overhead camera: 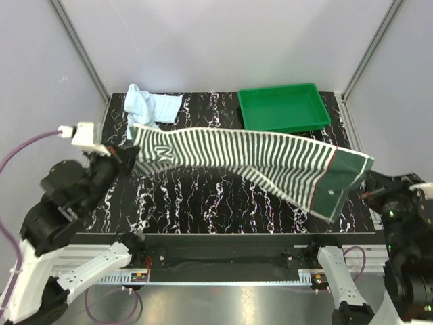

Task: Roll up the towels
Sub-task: Flatten the towel

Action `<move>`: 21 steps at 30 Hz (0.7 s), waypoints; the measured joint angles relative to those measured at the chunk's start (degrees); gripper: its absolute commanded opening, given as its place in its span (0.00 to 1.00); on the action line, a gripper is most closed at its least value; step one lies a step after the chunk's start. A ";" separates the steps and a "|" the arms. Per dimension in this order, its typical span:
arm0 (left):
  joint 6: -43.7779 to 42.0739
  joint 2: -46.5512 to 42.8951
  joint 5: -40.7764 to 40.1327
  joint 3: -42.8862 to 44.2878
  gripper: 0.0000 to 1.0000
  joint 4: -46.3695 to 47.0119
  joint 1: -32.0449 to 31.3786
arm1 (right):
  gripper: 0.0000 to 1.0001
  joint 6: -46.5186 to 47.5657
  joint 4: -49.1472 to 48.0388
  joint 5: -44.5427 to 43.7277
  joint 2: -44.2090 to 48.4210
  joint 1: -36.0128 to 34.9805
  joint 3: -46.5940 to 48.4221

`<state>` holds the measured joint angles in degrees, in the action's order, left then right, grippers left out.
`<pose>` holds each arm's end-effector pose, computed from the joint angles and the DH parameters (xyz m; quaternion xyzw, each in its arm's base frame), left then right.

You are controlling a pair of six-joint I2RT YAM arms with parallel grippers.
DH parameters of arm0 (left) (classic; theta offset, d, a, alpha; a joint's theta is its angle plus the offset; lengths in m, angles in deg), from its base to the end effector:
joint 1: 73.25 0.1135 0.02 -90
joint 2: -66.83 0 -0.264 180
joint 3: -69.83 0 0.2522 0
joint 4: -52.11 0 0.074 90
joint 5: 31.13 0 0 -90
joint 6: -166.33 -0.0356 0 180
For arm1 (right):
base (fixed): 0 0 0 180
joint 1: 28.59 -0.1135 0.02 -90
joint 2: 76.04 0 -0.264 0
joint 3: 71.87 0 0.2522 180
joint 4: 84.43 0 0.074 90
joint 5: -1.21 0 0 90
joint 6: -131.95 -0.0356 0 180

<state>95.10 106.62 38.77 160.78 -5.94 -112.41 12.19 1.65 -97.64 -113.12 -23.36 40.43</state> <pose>0.0713 -0.0423 0.4660 0.0165 0.7457 -0.2021 0.6347 -0.0195 -0.0037 0.4960 0.2779 0.7182 0.0768 0.6333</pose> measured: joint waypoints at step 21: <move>-1.18 22.36 3.78 -15.91 0.00 1.60 20.02 | 0.00 -5.16 -19.12 -2.01 -11.15 -0.04 -35.58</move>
<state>93.92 128.98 42.56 144.87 -4.35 -92.39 7.03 -17.48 -99.65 -124.27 -23.40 4.85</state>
